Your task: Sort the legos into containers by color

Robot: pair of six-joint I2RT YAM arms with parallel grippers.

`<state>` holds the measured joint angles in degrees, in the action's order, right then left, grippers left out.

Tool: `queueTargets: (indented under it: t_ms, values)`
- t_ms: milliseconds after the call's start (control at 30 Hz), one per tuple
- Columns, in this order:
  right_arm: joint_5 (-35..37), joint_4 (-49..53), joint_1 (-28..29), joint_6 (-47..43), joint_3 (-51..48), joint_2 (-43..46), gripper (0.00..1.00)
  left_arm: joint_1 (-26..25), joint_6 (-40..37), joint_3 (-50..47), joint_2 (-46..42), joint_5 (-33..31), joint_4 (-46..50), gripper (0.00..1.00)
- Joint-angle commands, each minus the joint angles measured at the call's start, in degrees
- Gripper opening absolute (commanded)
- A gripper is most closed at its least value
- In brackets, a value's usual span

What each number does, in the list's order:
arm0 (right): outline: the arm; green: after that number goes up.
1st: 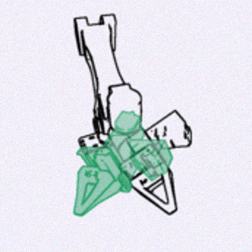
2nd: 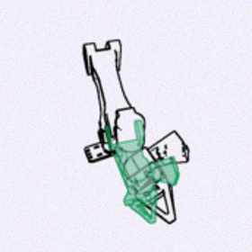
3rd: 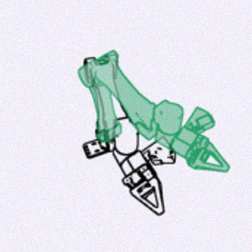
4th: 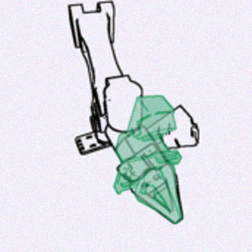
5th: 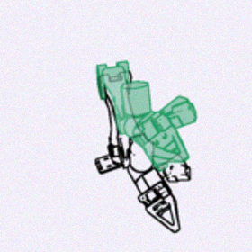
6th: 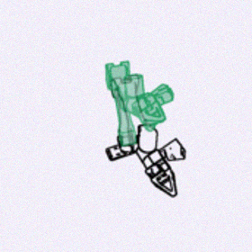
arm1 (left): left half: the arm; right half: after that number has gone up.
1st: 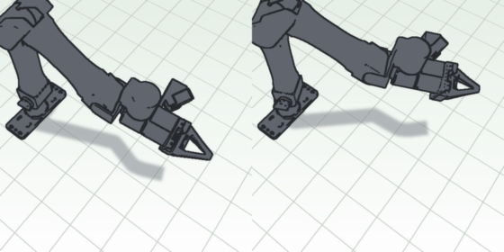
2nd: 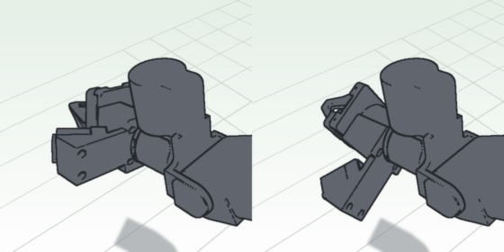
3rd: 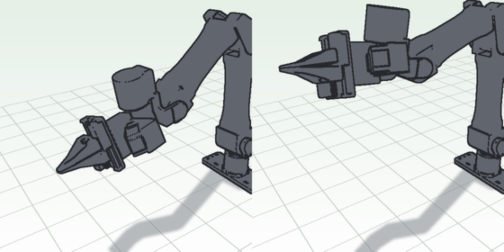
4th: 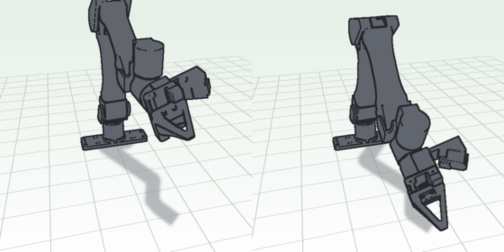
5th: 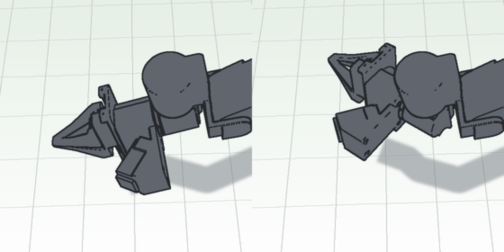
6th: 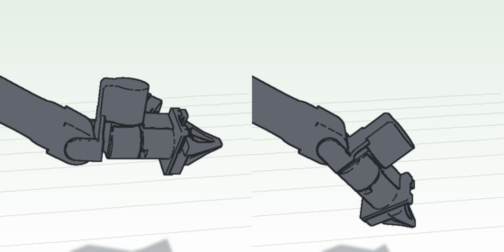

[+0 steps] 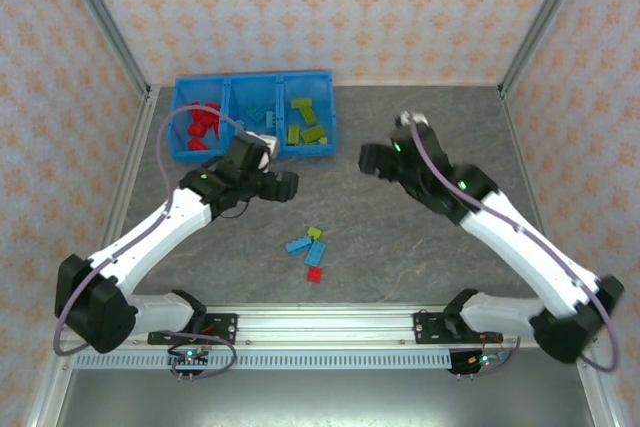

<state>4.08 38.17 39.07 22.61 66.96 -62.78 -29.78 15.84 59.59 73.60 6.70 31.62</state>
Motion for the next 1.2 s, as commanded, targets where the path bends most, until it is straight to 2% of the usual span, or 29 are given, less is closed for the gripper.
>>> queueTargets:
  t_ms: [0,100,233,300,367,467,567,867,933,1067,1167]
  values:
    - [-6.59,-1.96,0.18,10.17,-11.67,7.78,0.86,-5.83,14.22,1.46,4.3,-0.15,5.32,0.96]
    - [-7.89,-1.95,0.18,15.6,-19.11,13.57,0.86,-11.21,17.15,2.49,10.02,-0.01,5.12,0.94]
    - [-10.65,-3.08,0.19,20.05,-24.21,15.73,0.86,-14.02,17.24,4.21,17.85,0.92,4.64,0.93]
    - [-10.92,-2.76,0.22,20.85,-25.0,15.59,0.86,-14.16,16.77,4.38,20.73,1.2,3.79,0.89]
    - [-10.14,-2.11,0.22,21.16,-25.28,15.59,0.87,-14.12,15.74,5.19,23.39,2.61,3.4,0.8]
    - [-8.74,-1.77,0.22,21.28,-25.36,15.59,0.87,-14.25,13.72,6.31,26.93,5.77,3.44,0.73]
    - [-8.36,-2.13,0.22,20.99,-25.39,15.25,0.87,-14.24,12.83,6.37,28.99,5.53,3.33,0.66]
    - [-11.72,-2.82,0.3,20.97,-27.08,13.62,0.86,-14.25,12.19,7.47,30.33,3.83,3.11,0.41]
    - [-14.69,-4.81,0.55,20.31,-28.0,12.85,0.85,-14.25,12.29,7.83,29.54,3.35,3.04,0.35]
    - [-22.35,-9.04,2.41,18.84,-28.37,8.45,0.85,-13.22,11.25,9.6,26.55,0.23,3.75,0.32]
    - [-23.92,-9.74,4.69,17.37,-26.0,4.43,0.85,-10.71,9.25,12.84,25.28,-2.47,5.16,0.32]
